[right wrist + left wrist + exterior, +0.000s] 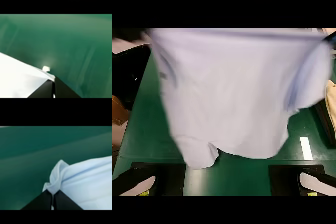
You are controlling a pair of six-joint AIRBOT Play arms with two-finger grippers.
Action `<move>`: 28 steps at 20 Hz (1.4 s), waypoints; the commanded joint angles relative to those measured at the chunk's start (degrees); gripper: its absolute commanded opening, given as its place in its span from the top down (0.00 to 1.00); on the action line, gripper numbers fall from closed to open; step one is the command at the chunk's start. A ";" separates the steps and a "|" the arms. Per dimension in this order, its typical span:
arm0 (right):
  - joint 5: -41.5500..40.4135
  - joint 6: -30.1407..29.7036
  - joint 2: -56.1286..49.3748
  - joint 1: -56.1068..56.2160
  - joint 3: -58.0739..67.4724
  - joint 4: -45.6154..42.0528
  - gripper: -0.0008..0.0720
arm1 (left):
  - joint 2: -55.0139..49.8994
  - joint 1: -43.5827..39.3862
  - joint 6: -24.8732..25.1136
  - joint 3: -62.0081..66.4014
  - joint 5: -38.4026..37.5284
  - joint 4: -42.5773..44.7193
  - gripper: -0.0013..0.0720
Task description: Fold the shirts.
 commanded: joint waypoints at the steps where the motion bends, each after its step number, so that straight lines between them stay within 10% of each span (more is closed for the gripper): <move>1: -5.22 -1.07 -12.74 6.40 -6.14 -4.94 0.97 | -12.15 0.00 -0.61 -9.92 2.03 -0.44 0.95; 9: -7.26 -1.29 -30.75 7.52 2.78 -4.42 0.96 | -27.10 3.96 -5.73 -11.34 16.22 1.84 0.95; 11: -7.13 -1.27 -31.61 7.50 5.22 -2.27 0.79 | -26.97 5.49 -5.60 -10.78 15.08 0.17 0.24; 12: -7.30 -1.27 -31.65 7.10 6.23 0.00 0.51 | -26.93 6.05 -5.57 -10.23 13.20 -0.52 0.15; 18: -3.28 -3.65 -21.90 1.36 -4.46 10.69 0.46 | -19.08 10.38 -2.08 -13.66 -1.70 -0.72 0.15; 28: -9.27 -6.97 5.46 -3.34 -41.70 14.97 0.46 | 2.71 10.36 -2.49 -58.29 5.44 -10.25 0.15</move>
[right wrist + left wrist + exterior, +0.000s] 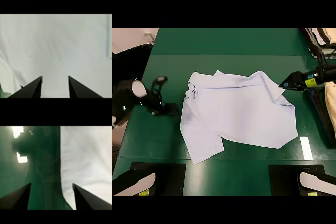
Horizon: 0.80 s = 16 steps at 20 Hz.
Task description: Fold the shirts.
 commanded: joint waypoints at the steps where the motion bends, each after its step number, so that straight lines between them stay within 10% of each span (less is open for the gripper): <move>1: -3.52 -0.52 7.61 -0.44 -9.11 0.57 0.46 | 3.58 0.09 0.63 -11.02 3.52 -8.48 0.15; 7: -4.31 -0.50 12.26 -0.52 -13.20 0.50 0.46 | 3.58 0.09 3.54 -15.85 8.31 -17.64 0.16; 10: -3.50 -0.48 13.77 -2.19 -15.72 0.04 0.46 | 3.61 0.11 3.63 -15.82 8.50 -17.90 0.86; 11: -2.64 -0.46 14.73 -3.98 -17.31 0.02 0.46 | 3.61 0.11 4.72 -15.63 8.39 -17.79 0.95; 16: 2.91 5.29 22.53 -17.75 -32.59 -17.46 0.46 | 5.88 0.11 5.05 -11.39 8.41 -17.51 0.95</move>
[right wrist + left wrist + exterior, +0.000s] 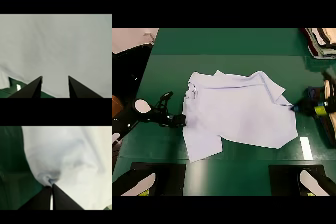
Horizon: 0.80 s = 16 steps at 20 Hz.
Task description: Fold the shirts.
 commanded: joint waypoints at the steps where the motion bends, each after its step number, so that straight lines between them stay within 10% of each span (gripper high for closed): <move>1: 4.76 3.34 4.92 -9.53 -11.19 -12.61 0.45 | 1.40 0.04 0.50 2.84 0.24 -0.39 0.95; 11: -6.88 3.39 -6.58 -1.29 -22.86 -3.63 0.46 | 1.40 0.04 1.05 3.93 0.39 -0.39 0.95; 12: -7.23 3.39 -8.28 1.18 -21.77 -3.21 0.49 | 1.40 0.07 1.05 3.93 0.26 -0.37 0.95; 14: -7.72 3.23 -10.67 6.71 -19.37 -3.76 0.89 | 1.70 0.07 1.05 3.93 -0.85 -0.33 0.95; 16: -7.89 2.75 -10.10 9.99 -16.15 -3.78 0.96 | 4.35 0.07 0.66 4.94 -1.73 0.76 0.95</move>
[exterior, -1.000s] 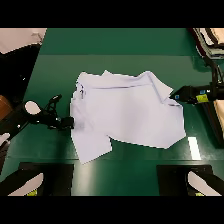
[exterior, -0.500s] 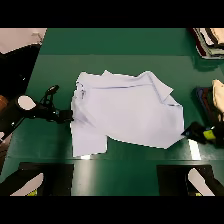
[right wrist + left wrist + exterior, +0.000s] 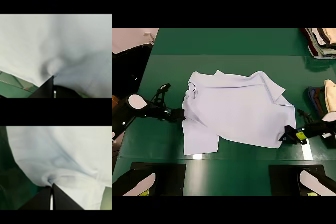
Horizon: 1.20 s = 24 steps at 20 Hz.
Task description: Fold the shirts.
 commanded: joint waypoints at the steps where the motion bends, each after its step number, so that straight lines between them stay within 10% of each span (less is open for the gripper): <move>1: -1.22 -0.50 0.39 6.23 5.84 0.48 0.96 | 4.44 0.07 -1.33 2.40 -1.99 2.69 0.95; 15: 8.44 -0.48 24.74 -8.79 75.10 0.46 0.97 | 21.31 0.07 -8.33 74.64 -5.25 10.51 0.96; 24: 20.63 4.35 9.07 -10.58 81.46 0.92 0.97 | 6.43 0.07 -8.02 71.84 -13.99 15.32 0.95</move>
